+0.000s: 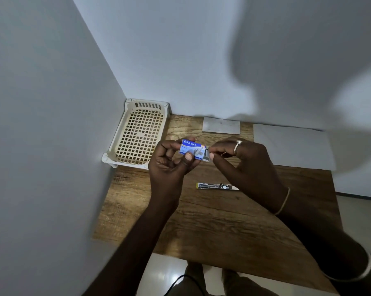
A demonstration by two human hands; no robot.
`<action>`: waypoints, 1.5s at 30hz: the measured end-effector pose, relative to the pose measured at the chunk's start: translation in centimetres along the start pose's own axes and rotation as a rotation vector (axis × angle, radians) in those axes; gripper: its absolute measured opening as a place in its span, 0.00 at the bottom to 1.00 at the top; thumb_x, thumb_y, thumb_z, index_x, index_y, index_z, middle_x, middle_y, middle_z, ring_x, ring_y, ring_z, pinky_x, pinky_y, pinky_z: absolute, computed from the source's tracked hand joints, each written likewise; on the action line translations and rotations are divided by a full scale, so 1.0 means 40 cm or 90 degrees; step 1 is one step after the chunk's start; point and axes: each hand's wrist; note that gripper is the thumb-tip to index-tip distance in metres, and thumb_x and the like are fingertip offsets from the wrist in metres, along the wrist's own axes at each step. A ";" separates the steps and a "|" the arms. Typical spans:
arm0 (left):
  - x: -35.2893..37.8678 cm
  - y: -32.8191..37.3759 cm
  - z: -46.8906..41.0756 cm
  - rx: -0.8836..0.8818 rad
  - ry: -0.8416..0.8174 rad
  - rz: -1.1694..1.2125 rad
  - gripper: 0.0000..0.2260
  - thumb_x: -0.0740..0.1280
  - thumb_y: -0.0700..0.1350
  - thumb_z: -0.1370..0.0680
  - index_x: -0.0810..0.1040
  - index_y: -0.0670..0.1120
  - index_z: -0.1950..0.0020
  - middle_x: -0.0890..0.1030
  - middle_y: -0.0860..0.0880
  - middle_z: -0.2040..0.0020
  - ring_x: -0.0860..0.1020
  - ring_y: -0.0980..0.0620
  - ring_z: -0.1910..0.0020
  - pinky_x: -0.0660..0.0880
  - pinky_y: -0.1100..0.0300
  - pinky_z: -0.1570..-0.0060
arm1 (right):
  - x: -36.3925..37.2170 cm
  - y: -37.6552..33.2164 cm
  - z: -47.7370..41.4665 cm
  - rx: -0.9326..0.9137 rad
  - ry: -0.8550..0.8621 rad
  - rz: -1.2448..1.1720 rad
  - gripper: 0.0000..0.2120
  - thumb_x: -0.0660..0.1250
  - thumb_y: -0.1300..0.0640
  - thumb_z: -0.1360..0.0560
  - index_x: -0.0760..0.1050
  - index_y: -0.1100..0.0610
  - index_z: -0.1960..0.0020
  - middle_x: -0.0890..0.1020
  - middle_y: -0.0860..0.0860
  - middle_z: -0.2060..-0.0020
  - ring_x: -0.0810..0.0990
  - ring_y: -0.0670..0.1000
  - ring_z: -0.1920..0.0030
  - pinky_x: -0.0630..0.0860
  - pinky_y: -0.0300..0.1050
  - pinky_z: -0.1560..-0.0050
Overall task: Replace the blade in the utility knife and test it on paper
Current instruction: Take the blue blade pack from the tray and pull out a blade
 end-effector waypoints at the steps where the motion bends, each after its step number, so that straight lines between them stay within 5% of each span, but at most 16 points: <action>1: 0.003 0.001 0.003 -0.004 0.003 -0.002 0.10 0.71 0.34 0.24 0.72 0.39 0.47 0.83 0.37 0.42 0.84 0.46 0.39 0.84 0.53 0.52 | -0.005 -0.003 -0.004 -0.007 -0.015 0.018 0.06 0.73 0.62 0.24 0.85 0.58 0.48 0.86 0.50 0.56 0.84 0.49 0.57 0.81 0.53 0.56; 7: 0.010 -0.003 0.002 -0.033 0.021 -0.028 0.10 0.67 0.25 0.24 0.70 0.30 0.45 0.77 0.25 0.40 0.84 0.49 0.40 0.84 0.49 0.48 | -0.033 -0.019 -0.051 -0.031 -0.143 0.164 0.05 0.70 0.57 0.24 0.85 0.55 0.51 0.85 0.51 0.58 0.82 0.52 0.59 0.78 0.52 0.58; 12: 0.004 -0.010 -0.006 -0.039 0.035 -0.042 0.11 0.70 0.26 0.25 0.71 0.31 0.46 0.78 0.24 0.43 0.85 0.46 0.46 0.83 0.46 0.48 | -0.021 -0.022 -0.091 0.004 -0.201 0.218 0.05 0.69 0.53 0.26 0.83 0.53 0.56 0.83 0.48 0.60 0.81 0.51 0.58 0.78 0.51 0.57; 19: -0.027 -0.025 -0.019 -0.021 0.038 -0.044 0.13 0.76 0.33 0.27 0.73 0.38 0.50 0.86 0.42 0.50 0.85 0.46 0.44 0.83 0.45 0.47 | 0.001 0.000 -0.122 0.057 -0.227 0.124 0.03 0.75 0.55 0.31 0.81 0.53 0.60 0.83 0.46 0.62 0.82 0.46 0.60 0.80 0.50 0.58; 26: -0.064 -0.048 -0.013 -0.005 0.102 -0.082 0.19 0.79 0.35 0.29 0.76 0.43 0.43 0.83 0.35 0.46 0.85 0.44 0.48 0.83 0.51 0.52 | 0.035 0.040 -0.133 0.075 -0.220 -0.009 0.04 0.76 0.60 0.31 0.82 0.53 0.62 0.84 0.46 0.60 0.82 0.46 0.58 0.80 0.42 0.60; 29: -0.081 -0.064 0.009 0.006 0.129 -0.105 0.23 0.79 0.33 0.30 0.77 0.44 0.38 0.82 0.38 0.44 0.86 0.47 0.47 0.83 0.59 0.52 | 0.061 0.076 -0.136 0.170 -0.125 -0.141 0.05 0.76 0.63 0.31 0.82 0.55 0.63 0.87 0.47 0.58 0.86 0.45 0.56 0.82 0.38 0.56; 33: -0.109 -0.109 0.058 0.013 0.198 -0.119 0.25 0.80 0.33 0.31 0.78 0.46 0.38 0.85 0.51 0.45 0.86 0.49 0.47 0.83 0.61 0.52 | 0.136 0.126 -0.096 0.347 -0.081 -0.292 0.04 0.75 0.64 0.29 0.83 0.61 0.63 0.88 0.53 0.59 0.87 0.54 0.58 0.84 0.47 0.59; 39: -0.173 -0.208 0.131 -0.066 0.302 -0.240 0.25 0.82 0.39 0.31 0.78 0.53 0.39 0.84 0.51 0.44 0.86 0.49 0.46 0.83 0.54 0.48 | 0.277 0.159 -0.018 0.393 -0.144 -0.229 0.06 0.77 0.61 0.31 0.82 0.61 0.65 0.85 0.59 0.68 0.84 0.55 0.68 0.81 0.50 0.63; 45: -0.218 -0.273 0.179 -0.130 0.320 -0.426 0.22 0.81 0.52 0.32 0.77 0.62 0.42 0.82 0.63 0.45 0.81 0.62 0.46 0.78 0.69 0.49 | 0.358 0.176 0.011 0.356 -0.180 -0.097 0.05 0.75 0.60 0.32 0.83 0.60 0.66 0.86 0.53 0.66 0.86 0.51 0.62 0.81 0.50 0.57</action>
Point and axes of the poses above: each hand's wrist, its own z-axis away from the middle knuckle, its own x-axis out of the palm, y = z × x
